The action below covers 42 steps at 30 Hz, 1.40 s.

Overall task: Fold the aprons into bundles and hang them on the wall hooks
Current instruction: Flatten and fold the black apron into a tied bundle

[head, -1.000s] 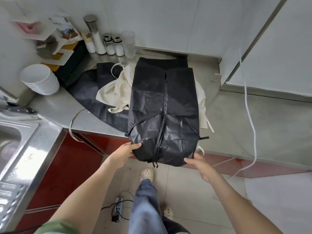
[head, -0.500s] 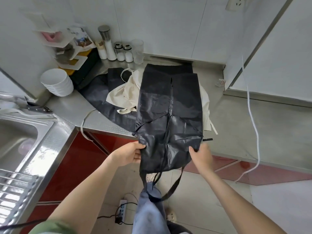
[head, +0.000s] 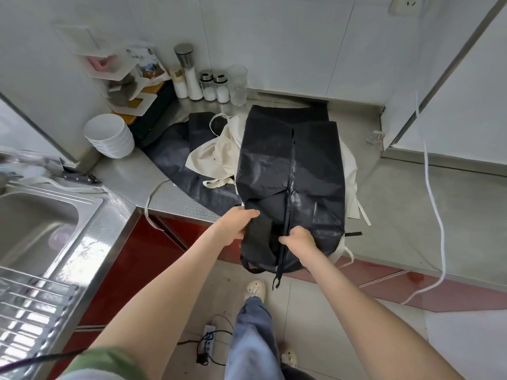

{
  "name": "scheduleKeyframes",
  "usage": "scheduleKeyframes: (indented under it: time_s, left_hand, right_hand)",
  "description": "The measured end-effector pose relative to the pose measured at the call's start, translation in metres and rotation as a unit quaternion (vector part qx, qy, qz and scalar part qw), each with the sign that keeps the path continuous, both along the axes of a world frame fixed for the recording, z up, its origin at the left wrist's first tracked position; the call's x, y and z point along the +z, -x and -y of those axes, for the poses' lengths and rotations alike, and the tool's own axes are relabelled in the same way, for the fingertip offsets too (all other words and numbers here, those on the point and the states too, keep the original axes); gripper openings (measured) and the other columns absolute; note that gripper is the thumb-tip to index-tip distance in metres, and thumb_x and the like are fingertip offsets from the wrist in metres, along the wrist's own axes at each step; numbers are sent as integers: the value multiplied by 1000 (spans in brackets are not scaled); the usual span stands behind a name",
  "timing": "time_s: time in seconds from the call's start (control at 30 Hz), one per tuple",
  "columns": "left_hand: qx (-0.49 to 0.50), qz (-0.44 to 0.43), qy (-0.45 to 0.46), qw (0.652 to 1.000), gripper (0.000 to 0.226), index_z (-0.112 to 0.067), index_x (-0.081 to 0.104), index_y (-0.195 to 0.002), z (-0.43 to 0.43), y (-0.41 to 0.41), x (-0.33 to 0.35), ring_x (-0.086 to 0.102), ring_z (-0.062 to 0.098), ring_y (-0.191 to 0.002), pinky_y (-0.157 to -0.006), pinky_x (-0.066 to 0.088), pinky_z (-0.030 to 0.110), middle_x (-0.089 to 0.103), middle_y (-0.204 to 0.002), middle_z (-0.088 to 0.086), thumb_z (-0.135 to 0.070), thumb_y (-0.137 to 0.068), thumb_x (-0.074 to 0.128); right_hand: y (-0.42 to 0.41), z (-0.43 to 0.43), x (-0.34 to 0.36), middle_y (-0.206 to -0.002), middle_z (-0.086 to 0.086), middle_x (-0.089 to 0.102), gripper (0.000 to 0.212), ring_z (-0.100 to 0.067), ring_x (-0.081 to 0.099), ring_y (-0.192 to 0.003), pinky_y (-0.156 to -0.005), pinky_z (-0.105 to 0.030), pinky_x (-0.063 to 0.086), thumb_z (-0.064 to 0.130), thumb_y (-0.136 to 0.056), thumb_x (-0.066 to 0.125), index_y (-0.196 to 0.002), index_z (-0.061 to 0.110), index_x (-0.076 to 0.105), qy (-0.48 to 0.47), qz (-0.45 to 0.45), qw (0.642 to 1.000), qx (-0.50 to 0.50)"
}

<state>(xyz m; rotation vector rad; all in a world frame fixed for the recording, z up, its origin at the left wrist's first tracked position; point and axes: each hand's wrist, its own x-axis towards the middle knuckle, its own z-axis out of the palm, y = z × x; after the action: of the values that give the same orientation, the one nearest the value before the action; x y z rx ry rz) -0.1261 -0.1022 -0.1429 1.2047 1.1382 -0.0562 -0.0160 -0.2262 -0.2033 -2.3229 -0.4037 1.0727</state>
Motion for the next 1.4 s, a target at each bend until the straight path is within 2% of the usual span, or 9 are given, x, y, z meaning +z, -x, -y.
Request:
scheduleKeyframes:
  time_s: [0.1, 0.27, 0.47, 0.67, 0.8, 0.87, 1.03, 1.2, 1.4]
  left_hand:
    - [-22, -129, -189, 973, 46, -1, 42, -131, -2, -15, 1, 52, 31, -117, -88, 45, 33, 53, -129, 15, -21, -92, 56]
    - [-60, -211, -442, 870, 85, -11, 14, -146, 5, -42, 0, 22, 35, -140, -112, 24, 45, 18, -152, 17, -23, -81, 69]
    - [-364, -152, -506, 767, 100, -23, -7, -154, 0, -89, -18, -11, 30, -148, -117, 2, 52, -14, -160, 12, -47, -87, 64]
    - [-466, -161, -549, 675, 104, -22, -16, -152, -15, -130, -33, -17, 27, -147, -117, -4, 52, -18, -160, 10, -49, -88, 62]
    - [-510, -203, -550, 629, 105, -22, -20, -150, -28, -135, -47, -18, 26, -147, -117, -4, 49, -21, -159, 10, -47, -89, 61]
    - [-522, -206, -543, 625, 105, -22, -22, -150, -31, -140, -53, -19, 26, -147, -117, -5, 48, -23, -158, 9, -47, -90, 60]
    - [-516, -205, -538, 634, 106, -20, -23, -149, -30, -146, -60, -21, 26, -146, -117, -6, 49, -25, -158, 10, -43, -90, 62]
    - [-526, -199, -531, 633, 101, -20, -17, -152, -31, -146, -60, -21, 29, -146, -116, -6, 51, -25, -157, 12, -41, -91, 61]
    - [-471, -31, -461, 752, 41, -27, 49, -130, -36, -145, -55, -17, 34, -146, -116, -9, 55, -7, -161, 13, -24, -91, 59]
  right_hand:
    - [-5, -1, -2, -69, -2, 40, 31, -16, 40, -62, -59, -29, 34, 13, -92, 56, -70, 16, 35, -81, -77, 993, -46]
    - [-22, -6, 18, -77, -16, 61, 14, -25, 59, -61, -62, -34, 53, 2, -99, 41, -112, 7, 41, -209, -255, 932, -150]
    - [-71, -1, 43, -64, -5, 49, 13, -11, 32, -43, -41, -25, 27, 19, -96, 56, -89, 8, 54, -158, -187, 969, -8]
    - [-137, 3, 69, -56, -3, 47, 17, -13, 31, -39, -40, -23, 25, 20, -91, 60, -82, 6, 57, -70, -45, 994, 71]
    - [-175, 14, 82, -77, -8, 59, 9, -19, 53, -63, -56, -28, 41, 18, -90, 61, -88, 9, 62, -47, 43, 993, 95]
    - [-197, 23, 80, -95, -15, 65, 13, -28, 61, -89, -76, -34, 46, 15, -91, 61, -94, 2, 64, -59, 79, 992, 78]
    - [-234, 43, 61, -93, -8, 61, 18, -25, 53, -90, -76, -33, 33, 20, -99, 49, -101, 7, 62, 22, 247, 968, 19]
    - [-232, 62, 28, -131, -11, 47, 35, -29, 38, -124, -100, -36, 24, 20, -95, 52, -129, 12, 47, 155, 306, 939, 0]
    - [-196, 50, 18, -146, -5, 29, 70, -27, 25, -134, -109, -41, 20, 25, -85, 62, -145, 21, 27, 117, 245, 960, 73]
